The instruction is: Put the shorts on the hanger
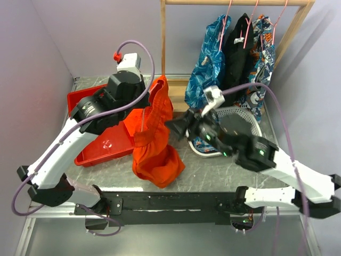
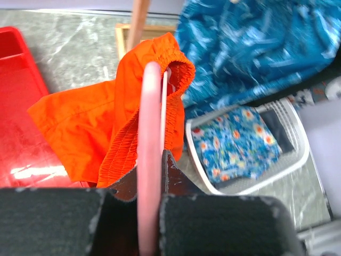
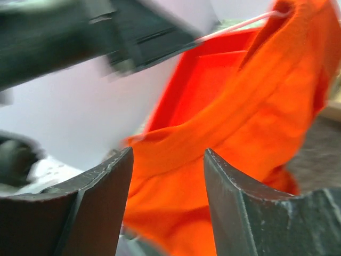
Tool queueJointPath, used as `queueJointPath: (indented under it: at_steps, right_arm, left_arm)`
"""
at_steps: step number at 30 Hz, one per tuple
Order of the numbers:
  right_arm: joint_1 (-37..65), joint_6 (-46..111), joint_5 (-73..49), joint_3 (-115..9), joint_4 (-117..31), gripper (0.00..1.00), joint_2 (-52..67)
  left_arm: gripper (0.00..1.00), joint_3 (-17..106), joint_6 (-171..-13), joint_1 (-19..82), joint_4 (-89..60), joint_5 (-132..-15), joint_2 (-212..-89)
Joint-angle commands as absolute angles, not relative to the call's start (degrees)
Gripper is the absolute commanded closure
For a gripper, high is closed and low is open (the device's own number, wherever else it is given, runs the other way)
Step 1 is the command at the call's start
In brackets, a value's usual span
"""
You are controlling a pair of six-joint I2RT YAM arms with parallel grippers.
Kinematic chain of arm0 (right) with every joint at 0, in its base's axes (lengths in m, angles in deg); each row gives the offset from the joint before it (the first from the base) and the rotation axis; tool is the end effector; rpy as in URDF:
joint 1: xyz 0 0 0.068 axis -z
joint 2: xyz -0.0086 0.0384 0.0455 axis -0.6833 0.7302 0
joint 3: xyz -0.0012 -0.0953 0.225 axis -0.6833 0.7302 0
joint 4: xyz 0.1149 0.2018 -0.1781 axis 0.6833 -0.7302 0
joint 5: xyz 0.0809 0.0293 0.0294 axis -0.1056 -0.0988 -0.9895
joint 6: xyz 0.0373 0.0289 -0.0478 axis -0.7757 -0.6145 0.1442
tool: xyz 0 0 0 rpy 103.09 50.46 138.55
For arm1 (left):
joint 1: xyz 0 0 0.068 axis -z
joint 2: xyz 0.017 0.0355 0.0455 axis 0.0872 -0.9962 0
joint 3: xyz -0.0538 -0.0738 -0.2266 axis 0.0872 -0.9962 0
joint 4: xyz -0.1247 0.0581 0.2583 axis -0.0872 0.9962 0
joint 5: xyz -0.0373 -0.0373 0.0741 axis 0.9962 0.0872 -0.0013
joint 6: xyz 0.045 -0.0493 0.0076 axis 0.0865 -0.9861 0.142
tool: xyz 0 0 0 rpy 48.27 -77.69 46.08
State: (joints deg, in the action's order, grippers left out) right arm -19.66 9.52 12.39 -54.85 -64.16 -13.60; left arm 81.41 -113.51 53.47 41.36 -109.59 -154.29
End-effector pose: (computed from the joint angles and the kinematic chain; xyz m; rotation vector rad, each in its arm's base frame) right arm 0.1397 0.2373 0.4488 -0.2545 1.7148 0.9804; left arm 0.2164 -0.2068 0.4836 -0.0403 1.9704 -0.4520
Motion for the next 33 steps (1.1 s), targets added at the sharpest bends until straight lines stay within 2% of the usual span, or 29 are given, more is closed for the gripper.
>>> queueJointPath:
  at_steps: [1, 4, 9, 15, 17, 22, 24, 27, 33]
  right_arm:
    - [-29.8, 6.0, 28.1, -53.2, -66.6, 0.34, -14.1]
    - [-35.9, 5.1, 35.1, -54.9, -68.6, 0.29, -11.3]
    - [-41.6, 4.8, 47.9, -63.2, -77.8, 0.18, 0.0]
    - [-42.9, 5.9, 50.1, -68.9, -79.9, 0.11, 7.6]
    - [-42.9, 6.0, 50.4, -70.2, -82.1, 0.11, 10.3]
    - [-41.7, 2.4, 52.3, -72.3, -88.1, 0.23, 13.5]
    - [-40.0, 3.4, 49.1, -70.0, -85.2, 0.29, 12.9]
    - [-37.2, 4.7, 43.3, -68.2, -83.1, 0.32, 11.8]
    - [-35.6, 4.8, 38.9, -67.4, -84.5, 0.32, 11.5]
  left_arm:
    - [0.99, 85.0, -119.7, 54.1, 40.0, -118.8, -155.6]
    - [0.99, 85.2, -121.5, 54.7, 39.8, -122.7, -156.6]
    - [0.99, 86.4, -123.5, 55.3, 40.3, -124.8, -160.0]
    - [0.99, 86.0, -124.2, 55.7, 39.2, -126.3, -161.5]
    - [0.99, 86.3, -124.3, 55.7, 39.3, -126.5, -162.0]
    - [0.99, 87.0, -123.6, 55.9, 39.3, -126.0, -162.6]
    - [0.99, 86.9, -124.0, 56.1, 39.1, -125.7, -162.6]
    - [0.99, 86.3, -124.1, 56.2, 38.5, -125.7, -162.3]
    - [0.99, 86.4, -123.6, 56.2, 37.8, -125.6, -162.9]
